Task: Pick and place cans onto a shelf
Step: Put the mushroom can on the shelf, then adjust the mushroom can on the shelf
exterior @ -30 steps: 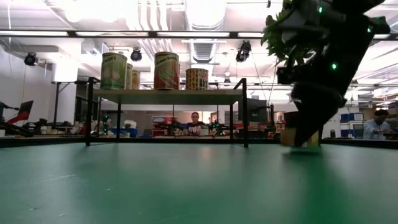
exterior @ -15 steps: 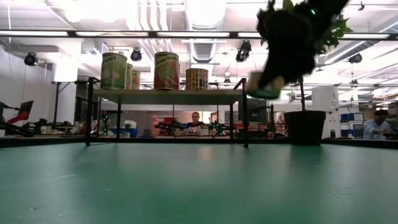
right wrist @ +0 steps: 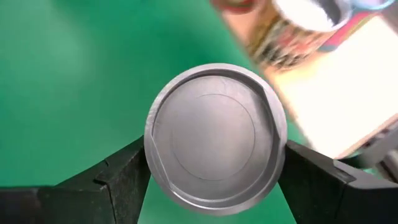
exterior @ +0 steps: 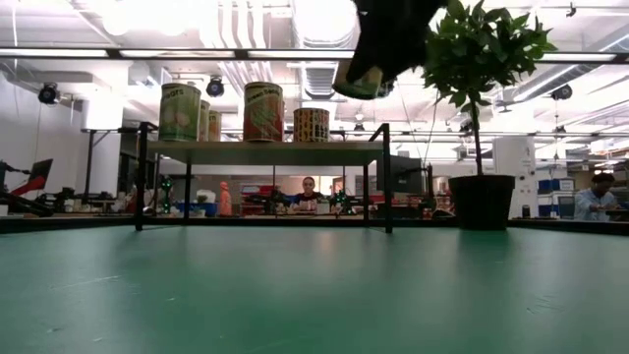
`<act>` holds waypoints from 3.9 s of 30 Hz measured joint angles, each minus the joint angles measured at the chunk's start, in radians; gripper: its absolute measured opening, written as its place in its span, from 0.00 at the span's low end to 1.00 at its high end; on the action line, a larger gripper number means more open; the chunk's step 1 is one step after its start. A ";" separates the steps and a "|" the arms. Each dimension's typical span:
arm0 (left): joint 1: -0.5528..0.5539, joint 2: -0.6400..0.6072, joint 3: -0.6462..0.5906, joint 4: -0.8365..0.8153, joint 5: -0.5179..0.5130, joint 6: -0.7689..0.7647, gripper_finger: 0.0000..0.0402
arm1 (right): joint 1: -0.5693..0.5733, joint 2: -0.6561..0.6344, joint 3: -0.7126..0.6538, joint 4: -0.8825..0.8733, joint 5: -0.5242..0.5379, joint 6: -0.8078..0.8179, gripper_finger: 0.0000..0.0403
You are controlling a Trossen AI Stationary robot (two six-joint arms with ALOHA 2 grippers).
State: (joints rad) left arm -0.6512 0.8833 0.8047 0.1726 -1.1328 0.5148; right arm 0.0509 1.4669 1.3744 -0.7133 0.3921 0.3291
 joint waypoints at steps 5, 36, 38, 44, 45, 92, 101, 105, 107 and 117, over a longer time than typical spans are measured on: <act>0.000 0.000 0.000 0.000 0.000 0.000 0.20 | -0.107 0.039 0.078 -0.050 -0.016 -0.096 0.72; 0.000 0.000 0.000 -0.001 0.000 0.008 0.20 | -0.338 0.164 0.094 -0.027 -0.105 -0.293 0.77; 0.000 0.000 0.000 -0.001 0.000 0.008 0.20 | -0.340 0.164 0.094 -0.028 -0.103 -0.297 0.80; 0.000 0.000 0.000 -0.001 0.000 0.008 0.20 | -0.342 0.159 0.094 -0.030 -0.099 -0.320 0.85; 0.000 0.000 0.000 -0.001 0.000 0.008 0.20 | -0.342 0.158 0.094 -0.030 -0.099 -0.323 0.85; 0.000 0.000 0.000 -0.001 0.000 0.018 0.20 | -0.264 0.122 0.128 -0.118 -0.101 -0.355 0.03; 0.000 0.000 0.000 -0.001 0.000 0.018 0.20 | -0.281 0.123 0.091 -0.117 -0.073 -0.353 0.03; 0.000 0.000 0.000 -0.002 0.000 0.018 0.20 | -0.281 0.123 0.092 -0.119 -0.002 -0.356 0.03; 0.000 0.000 0.000 -0.002 0.000 0.018 0.20 | -0.281 0.123 0.098 -0.122 -0.006 -0.361 0.03; 0.000 0.000 0.000 -0.002 0.000 0.018 0.20 | -0.278 0.120 0.128 -0.049 -0.009 -0.359 0.03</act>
State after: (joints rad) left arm -0.6511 0.8837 0.8047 0.1711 -1.1328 0.5331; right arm -0.2269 1.5871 1.5028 -0.7627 0.3828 -0.0301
